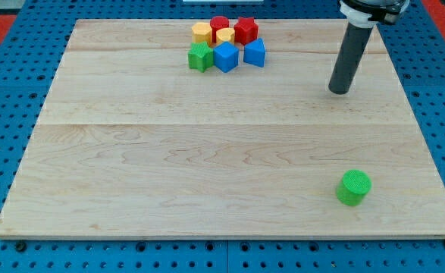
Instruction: Move the green star to the top of the green circle
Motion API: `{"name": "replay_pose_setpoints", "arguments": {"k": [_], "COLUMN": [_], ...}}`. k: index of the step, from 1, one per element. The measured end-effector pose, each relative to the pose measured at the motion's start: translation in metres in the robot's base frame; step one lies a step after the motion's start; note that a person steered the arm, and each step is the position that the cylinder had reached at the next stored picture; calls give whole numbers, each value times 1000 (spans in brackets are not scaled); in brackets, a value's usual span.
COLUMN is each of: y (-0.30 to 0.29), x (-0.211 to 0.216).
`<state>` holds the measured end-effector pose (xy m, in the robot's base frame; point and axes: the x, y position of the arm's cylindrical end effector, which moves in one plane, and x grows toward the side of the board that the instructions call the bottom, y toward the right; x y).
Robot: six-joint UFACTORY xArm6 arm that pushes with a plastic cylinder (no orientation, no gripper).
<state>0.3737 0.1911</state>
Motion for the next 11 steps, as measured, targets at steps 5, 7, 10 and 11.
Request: {"name": "replay_pose_setpoints", "arguments": {"k": [5, 7, 10, 11], "y": [-32, -155, -170, -205], "x": [-110, -94, -108, -105]}}
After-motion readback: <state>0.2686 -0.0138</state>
